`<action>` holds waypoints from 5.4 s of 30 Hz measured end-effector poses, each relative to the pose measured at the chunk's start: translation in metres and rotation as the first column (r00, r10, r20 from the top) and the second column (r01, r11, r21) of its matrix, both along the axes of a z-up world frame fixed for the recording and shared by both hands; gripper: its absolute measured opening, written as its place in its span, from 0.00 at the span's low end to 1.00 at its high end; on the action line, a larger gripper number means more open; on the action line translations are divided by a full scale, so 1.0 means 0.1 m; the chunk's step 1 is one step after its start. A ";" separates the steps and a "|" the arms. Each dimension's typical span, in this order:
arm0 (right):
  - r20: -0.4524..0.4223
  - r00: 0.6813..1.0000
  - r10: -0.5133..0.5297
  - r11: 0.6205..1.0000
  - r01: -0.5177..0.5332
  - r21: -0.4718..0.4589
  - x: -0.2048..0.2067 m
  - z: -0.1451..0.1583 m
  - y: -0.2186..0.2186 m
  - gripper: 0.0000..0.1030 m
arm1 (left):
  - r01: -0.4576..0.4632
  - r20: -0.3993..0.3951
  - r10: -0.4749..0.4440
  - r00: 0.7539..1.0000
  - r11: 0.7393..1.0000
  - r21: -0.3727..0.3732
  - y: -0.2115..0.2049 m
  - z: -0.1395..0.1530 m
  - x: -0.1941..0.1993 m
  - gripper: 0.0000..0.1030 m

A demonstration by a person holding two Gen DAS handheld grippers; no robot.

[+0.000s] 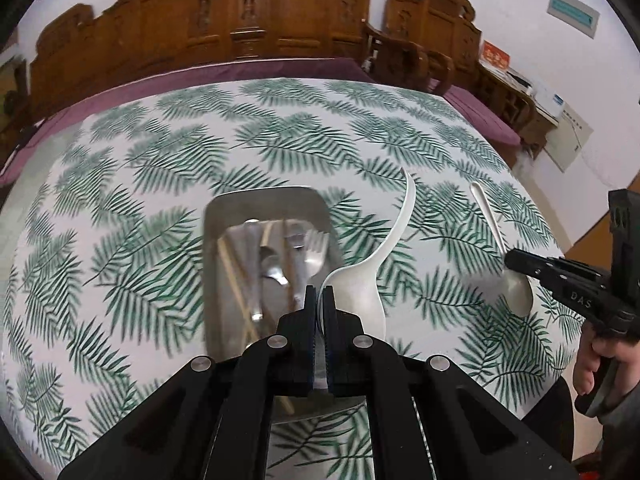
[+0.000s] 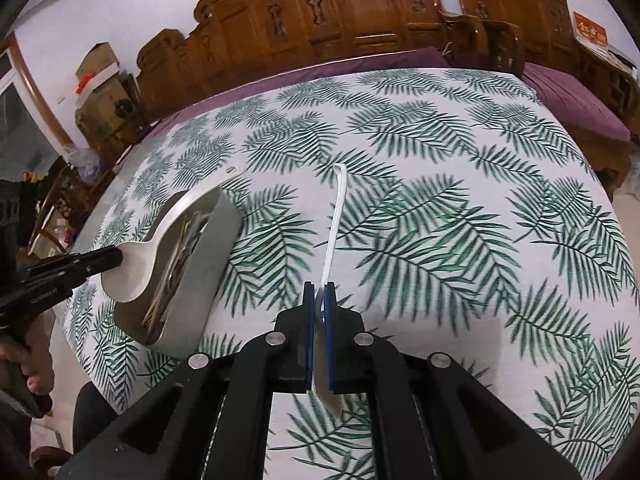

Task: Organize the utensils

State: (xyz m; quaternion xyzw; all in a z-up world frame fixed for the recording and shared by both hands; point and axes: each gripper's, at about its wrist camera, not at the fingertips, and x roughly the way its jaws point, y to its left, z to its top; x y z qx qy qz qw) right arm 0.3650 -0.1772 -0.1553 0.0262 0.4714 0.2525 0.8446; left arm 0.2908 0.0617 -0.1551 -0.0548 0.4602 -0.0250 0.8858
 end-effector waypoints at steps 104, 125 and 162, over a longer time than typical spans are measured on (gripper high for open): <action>0.229 0.970 0.087 0.996 -0.089 -0.005 -1.04 0.76 0.47 0.92 | -0.097 0.230 0.079 0.970 0.993 0.069 0.02 0.66 -1.32 0.92; 0.501 0.865 -0.033 0.999 0.014 0.042 -2.27 1.74 -0.34 0.97 | -0.075 0.416 0.028 0.909 0.992 0.097 -0.67 1.52 -2.33 0.92; 0.585 0.810 -0.047 0.993 -0.025 0.115 -2.67 2.27 -0.52 0.97 | -0.038 0.533 -0.014 0.846 0.996 0.086 -0.91 1.94 -2.65 0.92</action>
